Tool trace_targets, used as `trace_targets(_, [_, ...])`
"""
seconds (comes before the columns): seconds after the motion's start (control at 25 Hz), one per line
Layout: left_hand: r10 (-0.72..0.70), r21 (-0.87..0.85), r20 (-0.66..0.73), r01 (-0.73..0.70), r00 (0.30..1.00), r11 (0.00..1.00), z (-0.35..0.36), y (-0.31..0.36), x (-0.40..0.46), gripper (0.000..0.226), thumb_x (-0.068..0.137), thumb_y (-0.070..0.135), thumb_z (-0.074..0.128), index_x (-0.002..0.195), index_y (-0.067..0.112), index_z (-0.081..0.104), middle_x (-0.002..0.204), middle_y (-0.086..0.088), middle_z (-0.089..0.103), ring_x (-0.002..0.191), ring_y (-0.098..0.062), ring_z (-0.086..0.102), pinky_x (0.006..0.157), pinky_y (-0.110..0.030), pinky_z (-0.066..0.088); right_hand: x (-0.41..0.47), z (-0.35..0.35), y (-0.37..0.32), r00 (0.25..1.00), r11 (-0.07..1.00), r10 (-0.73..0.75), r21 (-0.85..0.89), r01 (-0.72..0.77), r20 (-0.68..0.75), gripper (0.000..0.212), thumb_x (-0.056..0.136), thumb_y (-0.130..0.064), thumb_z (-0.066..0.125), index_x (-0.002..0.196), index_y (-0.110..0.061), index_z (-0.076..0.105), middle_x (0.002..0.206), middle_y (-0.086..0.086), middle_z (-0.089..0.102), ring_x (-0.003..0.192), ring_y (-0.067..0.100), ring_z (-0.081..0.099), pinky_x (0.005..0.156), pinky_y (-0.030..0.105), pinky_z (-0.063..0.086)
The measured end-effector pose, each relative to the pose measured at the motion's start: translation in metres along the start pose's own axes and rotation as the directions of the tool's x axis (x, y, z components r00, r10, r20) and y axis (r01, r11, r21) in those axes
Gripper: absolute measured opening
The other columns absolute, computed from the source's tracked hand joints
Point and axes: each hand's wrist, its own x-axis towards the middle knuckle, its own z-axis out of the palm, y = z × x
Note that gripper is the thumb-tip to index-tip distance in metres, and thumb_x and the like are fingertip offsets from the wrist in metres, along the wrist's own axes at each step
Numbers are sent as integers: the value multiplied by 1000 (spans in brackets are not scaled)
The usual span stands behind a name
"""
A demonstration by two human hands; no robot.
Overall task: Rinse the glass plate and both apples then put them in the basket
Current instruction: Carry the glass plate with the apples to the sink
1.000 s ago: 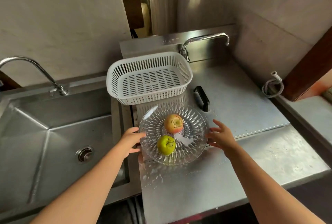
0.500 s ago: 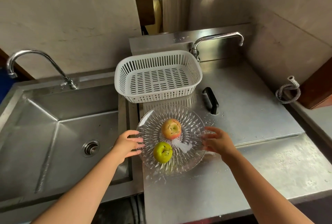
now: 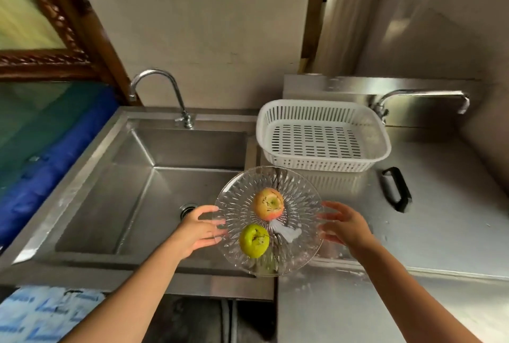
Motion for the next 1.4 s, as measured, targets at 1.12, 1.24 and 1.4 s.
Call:
trace_targets(1.12, [-140,-15,-170,140,975,990,-328,3,190,49,83,-15,48,117,20,48,88,-6,70,73,-17,69,58,-20,51,183,383,-3,985,978,139,-168,-121,103,47,71,19,50,100,-17,58,90,12,65,71,21,63,53,28,56])
trace_targets(1.24, [-171,-21,-199,170,965,985,-327,-15,247,44,85,-13,47,115,19,47,91,-10,69,63,-13,67,55,-18,51,231,397,24,985,971,153,-195,-137,74,47,72,20,52,98,-20,54,83,6,61,67,17,60,45,23,51])
trace_targets(1.4, [-208,7,-187,213,960,977,-325,-58,323,47,83,-15,49,116,18,46,101,-17,64,67,-18,65,51,-16,52,287,412,82,978,954,206,-227,-196,22,50,71,18,51,101,-21,53,84,5,60,66,15,58,48,24,50])
